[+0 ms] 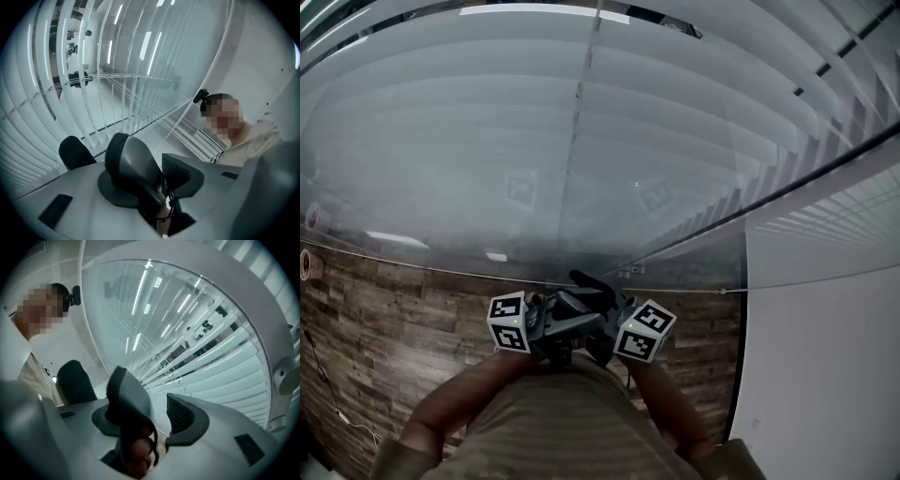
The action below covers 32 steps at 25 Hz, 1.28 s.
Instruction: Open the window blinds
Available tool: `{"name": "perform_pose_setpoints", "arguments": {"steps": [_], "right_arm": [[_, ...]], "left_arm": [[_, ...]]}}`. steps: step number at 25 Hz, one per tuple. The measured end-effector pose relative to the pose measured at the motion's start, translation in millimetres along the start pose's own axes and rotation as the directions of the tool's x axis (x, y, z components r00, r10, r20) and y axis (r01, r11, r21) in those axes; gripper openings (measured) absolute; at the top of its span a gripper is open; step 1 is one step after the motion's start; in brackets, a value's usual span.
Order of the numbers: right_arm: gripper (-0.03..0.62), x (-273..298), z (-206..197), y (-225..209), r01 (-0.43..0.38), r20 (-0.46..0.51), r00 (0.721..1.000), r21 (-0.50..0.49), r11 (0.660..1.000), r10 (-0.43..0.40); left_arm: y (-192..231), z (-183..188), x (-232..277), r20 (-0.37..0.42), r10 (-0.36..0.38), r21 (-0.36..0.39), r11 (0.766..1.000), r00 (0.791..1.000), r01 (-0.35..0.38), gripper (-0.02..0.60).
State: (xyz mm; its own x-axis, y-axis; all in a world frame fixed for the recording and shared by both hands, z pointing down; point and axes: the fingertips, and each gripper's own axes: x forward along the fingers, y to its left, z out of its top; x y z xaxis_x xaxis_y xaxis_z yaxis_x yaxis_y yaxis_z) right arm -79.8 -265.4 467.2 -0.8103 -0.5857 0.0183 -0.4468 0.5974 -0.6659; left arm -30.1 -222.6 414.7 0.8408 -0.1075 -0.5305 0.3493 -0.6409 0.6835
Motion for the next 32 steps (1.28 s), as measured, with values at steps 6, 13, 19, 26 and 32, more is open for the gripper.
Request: {"name": "perform_pose_setpoints", "arguments": {"steps": [6,13,19,26,32], "right_arm": [[0.190,13,-13,-4,0.013,0.027,0.999,0.159,0.987,-0.018],[0.190,34,-19,-5,-0.063,-0.014,0.998,0.230,0.971,0.068],[0.190,44,-10,2,-0.042,-0.131,0.989,0.240,0.970,0.075],[0.190,35,-1,0,0.053,-0.127,0.991,0.177,0.983,-0.031],[0.190,28,11,2,0.082,-0.070,0.995,0.181,0.980,-0.070]], "left_arm": [[11,6,-15,0.020,0.026,-0.147,0.989,0.999,-0.022,0.127],[20,22,-27,0.064,0.058,-0.157,0.986,0.996,-0.048,0.118],[16,45,-25,0.163,0.044,-0.193,0.981,0.986,-0.012,0.115],[8,44,-18,0.171,-0.055,-0.220,0.971,0.984,0.093,0.115],[3,44,-6,0.121,-0.083,-0.251,0.962,0.989,0.112,0.117]]}}
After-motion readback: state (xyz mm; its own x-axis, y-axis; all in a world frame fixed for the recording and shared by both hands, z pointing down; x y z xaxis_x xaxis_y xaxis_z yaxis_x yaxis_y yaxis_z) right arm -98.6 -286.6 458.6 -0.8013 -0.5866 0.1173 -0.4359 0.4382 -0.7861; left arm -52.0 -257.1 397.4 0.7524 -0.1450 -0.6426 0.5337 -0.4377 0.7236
